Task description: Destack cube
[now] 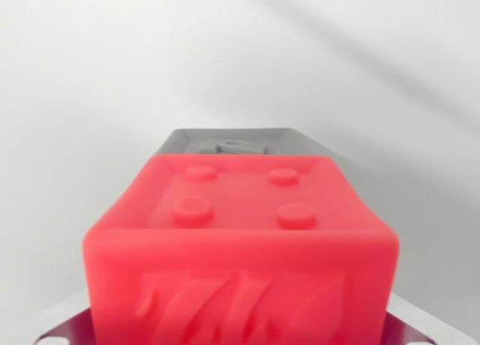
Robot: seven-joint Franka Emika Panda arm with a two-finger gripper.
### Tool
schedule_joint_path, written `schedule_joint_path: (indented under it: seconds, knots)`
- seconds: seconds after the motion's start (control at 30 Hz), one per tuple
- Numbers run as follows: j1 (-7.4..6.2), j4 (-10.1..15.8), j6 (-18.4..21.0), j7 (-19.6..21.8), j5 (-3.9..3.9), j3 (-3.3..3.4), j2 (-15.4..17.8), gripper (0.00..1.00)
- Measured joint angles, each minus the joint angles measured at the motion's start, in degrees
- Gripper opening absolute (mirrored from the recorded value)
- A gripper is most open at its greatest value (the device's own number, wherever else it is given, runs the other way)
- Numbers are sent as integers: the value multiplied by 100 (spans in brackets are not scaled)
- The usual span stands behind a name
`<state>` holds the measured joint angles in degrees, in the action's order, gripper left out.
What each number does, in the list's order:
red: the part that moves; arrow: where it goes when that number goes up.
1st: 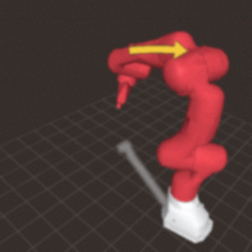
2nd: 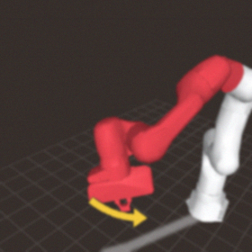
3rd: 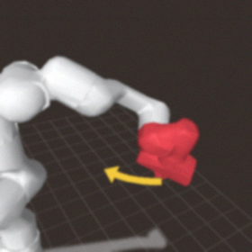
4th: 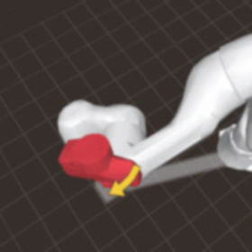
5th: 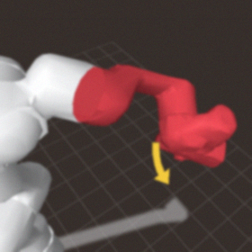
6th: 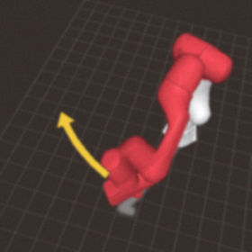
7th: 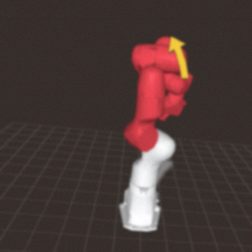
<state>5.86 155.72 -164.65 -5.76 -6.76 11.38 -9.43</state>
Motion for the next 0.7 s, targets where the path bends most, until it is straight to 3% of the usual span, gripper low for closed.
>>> schedule_joint_path:
  seconds: [0.27,0.7]
  knots:
    - [-39,35,239,161,232,95,291,0]
    - [-30,72,797,466,660,171,936,0]
